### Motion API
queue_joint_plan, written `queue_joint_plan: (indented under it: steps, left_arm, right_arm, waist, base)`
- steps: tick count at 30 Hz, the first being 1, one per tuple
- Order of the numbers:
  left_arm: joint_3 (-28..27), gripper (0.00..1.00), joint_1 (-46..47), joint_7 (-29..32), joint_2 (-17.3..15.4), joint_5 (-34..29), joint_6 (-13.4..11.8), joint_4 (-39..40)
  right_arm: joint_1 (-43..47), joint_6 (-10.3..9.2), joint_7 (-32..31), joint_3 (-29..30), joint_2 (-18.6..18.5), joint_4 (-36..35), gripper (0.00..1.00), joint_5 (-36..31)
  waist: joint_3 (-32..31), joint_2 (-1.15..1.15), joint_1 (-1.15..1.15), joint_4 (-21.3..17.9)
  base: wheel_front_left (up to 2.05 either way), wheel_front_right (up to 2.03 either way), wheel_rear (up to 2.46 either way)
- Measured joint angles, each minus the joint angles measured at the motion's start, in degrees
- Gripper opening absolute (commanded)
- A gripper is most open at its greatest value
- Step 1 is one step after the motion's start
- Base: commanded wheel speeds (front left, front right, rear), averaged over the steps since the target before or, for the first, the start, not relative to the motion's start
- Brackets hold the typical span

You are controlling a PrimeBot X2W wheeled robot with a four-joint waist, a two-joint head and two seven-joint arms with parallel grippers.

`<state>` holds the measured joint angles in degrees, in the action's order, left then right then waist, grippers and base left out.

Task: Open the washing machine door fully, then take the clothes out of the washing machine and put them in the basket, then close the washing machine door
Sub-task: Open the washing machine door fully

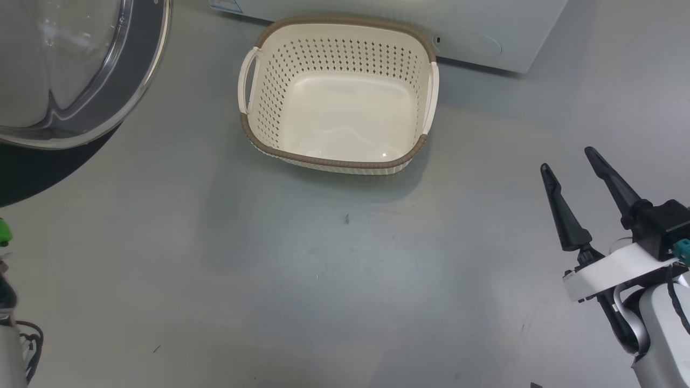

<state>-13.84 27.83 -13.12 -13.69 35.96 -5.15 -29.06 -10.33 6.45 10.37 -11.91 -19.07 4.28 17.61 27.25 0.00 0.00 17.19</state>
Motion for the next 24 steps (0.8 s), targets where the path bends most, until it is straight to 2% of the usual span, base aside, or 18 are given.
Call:
queue_joint_plan:
  steps: [13,24]
  left_arm:
    - [6.6,0.0,-4.1,-1.0,1.4,-6.0,3.5,0.9]
    - [11.4,0.0,-9.1,-1.1,4.1,-9.0,6.6,5.9]
  right_arm:
    - [0.0,0.03,2.1,-0.9,4.7,4.0,1.0,2.2]
    - [0.4,-0.03,3.1,-1.0,7.2,6.1,1.0,3.1]
  waist:
    - [-7.9,0.0,0.0,-1.3]
    - [-14.4,0.0,0.0,-5.5]
  base:
    - [0.0,0.0,0.0]
    - [0.0,0.0,0.0]
